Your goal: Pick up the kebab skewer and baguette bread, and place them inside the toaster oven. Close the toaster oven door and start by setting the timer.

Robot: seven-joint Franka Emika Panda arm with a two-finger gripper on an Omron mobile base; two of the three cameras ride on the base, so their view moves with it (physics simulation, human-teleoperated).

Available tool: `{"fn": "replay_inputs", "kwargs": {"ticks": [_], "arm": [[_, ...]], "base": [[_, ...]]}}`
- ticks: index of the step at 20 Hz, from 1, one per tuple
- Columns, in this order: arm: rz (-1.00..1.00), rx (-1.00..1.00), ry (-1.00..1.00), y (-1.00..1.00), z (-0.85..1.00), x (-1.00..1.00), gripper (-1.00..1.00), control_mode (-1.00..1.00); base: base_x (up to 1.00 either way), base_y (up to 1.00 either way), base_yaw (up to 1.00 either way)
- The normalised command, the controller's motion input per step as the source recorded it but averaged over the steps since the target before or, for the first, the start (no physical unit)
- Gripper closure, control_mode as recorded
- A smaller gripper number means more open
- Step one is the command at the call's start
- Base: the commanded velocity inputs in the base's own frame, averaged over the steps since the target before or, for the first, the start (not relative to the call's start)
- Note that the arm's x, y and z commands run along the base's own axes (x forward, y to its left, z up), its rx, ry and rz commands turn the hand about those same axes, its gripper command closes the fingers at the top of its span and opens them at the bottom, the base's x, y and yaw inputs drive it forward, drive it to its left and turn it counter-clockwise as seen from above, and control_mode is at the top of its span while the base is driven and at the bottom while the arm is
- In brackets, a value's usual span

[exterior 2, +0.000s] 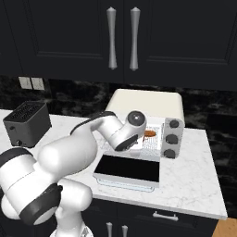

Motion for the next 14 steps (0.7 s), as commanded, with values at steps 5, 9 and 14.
{"fn": "replay_inputs", "kwargs": {"ticks": [5, 9, 14], "arm": [[0.0, 0.0, 0.02, 0.0, -0.17, 0.06, 1.0, -1.0], [0.0, 0.0, 0.0, 0.0, -0.09, 0.0, -1.0, -1.0], [0.0, 0.0, 0.0, 0.0, 0.0, 0.0, -1.0, -1.0]], "base": [[0.0, 0.0, 0.0], [0.0, 0.0, 0.0], [0.0, 0.0, 0.0]]}}
